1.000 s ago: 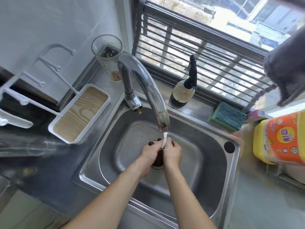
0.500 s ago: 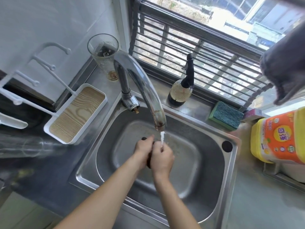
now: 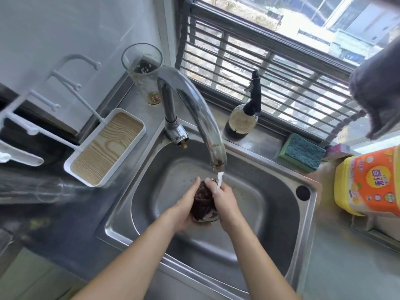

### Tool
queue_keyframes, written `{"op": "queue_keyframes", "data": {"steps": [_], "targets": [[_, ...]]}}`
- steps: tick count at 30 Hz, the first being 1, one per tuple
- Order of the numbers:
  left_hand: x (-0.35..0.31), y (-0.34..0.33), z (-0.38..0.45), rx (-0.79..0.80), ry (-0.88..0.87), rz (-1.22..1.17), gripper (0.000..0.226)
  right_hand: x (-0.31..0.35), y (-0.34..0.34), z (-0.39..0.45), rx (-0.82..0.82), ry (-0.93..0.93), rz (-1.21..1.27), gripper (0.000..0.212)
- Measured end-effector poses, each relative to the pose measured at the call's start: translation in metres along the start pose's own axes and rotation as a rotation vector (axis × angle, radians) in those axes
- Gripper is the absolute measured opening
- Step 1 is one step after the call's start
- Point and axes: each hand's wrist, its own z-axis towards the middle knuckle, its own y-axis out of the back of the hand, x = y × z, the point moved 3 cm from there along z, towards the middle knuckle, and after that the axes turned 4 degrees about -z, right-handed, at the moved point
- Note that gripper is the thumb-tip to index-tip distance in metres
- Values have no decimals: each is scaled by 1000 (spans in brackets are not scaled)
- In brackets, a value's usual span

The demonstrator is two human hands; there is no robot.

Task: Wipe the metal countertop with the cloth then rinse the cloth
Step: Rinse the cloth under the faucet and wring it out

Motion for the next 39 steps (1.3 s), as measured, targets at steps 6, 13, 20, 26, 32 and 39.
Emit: {"op": "queue_keyframes", "data": {"steps": [6,13,20,26,32,39], "targets": [[-10,23,15,-272,-406,-63,16,-5,24,-9,-458,48,-110,37],[-22,9,15,-384,-453,-39,29,-7,-39,-62,-409,509,-377,30],[-3,-19,7,-249,-534,234,41,11,4,-3,-563,-30,-112,31],[-22,-1,9,-428,-328,4,44,-2,-32,-53,-414,341,-229,32],[-11,-22,7,-306,-373,167,45,7,3,5,-403,-111,-188,41],[-19,-8,14,-272,-326,19,36,13,-25,-34,-431,284,-294,31]]}}
